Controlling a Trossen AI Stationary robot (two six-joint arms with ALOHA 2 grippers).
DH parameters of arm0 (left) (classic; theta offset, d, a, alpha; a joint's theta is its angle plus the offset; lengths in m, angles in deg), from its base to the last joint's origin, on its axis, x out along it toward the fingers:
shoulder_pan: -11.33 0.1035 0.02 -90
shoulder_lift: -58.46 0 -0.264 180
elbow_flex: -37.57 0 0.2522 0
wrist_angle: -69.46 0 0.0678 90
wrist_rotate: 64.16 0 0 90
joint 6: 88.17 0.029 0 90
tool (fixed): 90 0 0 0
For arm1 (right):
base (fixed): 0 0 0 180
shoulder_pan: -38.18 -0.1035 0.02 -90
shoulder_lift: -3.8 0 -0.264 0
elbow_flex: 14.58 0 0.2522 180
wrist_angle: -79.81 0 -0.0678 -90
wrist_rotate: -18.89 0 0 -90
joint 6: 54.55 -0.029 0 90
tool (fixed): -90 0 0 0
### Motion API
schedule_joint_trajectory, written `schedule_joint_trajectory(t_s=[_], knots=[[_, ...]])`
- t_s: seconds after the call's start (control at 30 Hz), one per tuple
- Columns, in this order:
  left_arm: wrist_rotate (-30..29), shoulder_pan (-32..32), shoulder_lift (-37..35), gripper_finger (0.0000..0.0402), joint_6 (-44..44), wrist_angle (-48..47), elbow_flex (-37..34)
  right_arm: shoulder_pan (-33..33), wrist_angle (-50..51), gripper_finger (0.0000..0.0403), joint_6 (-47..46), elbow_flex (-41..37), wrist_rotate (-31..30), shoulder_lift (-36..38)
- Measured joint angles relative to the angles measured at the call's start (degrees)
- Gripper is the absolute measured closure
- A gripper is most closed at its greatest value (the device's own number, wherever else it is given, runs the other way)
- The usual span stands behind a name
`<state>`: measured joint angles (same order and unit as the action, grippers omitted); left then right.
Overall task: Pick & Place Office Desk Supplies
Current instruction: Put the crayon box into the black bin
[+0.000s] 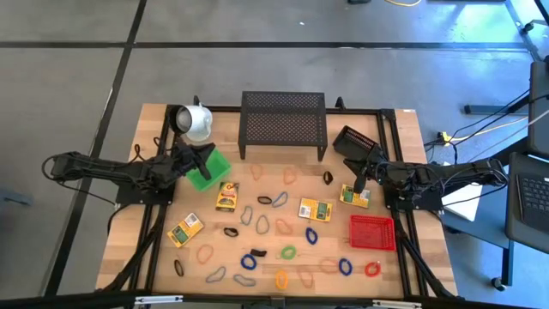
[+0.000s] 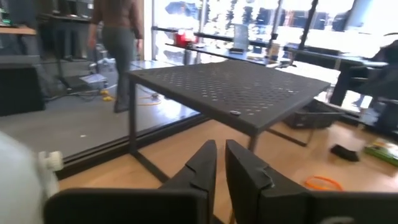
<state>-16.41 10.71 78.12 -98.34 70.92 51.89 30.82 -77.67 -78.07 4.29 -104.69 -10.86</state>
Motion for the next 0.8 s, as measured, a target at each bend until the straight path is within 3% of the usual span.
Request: schedule_joint_trajectory(t_s=[0.27,0.43,0.57,0.67,0.8], knots=[[6.3,0.0,0.0,0.0286,2.0,5.3,0.0,0.0,-6.4,0.0357,3.9,0.0,0.0,0.0],[14.6,0.0,0.0,0.025,5.5,13.0,0.0,0.0,-13.7,0.0337,9.8,0.0,0.2,0.0],[20.5,0.0,0.0,0.0238,5.9,17.3,0.0,0.0,-14.0,0.031,14.0,3.2,2.9,-0.3],[20.8,0.0,0.0,0.0235,6.0,18.2,0.0,0.0,-12.0,0.0286,16.0,7.2,3.1,-1.6],[18.4,0.0,0.0,0.0237,6.1,18.5,0.0,0.0,-2.3,0.0253,18.0,14.3,0.2,-4.8]])
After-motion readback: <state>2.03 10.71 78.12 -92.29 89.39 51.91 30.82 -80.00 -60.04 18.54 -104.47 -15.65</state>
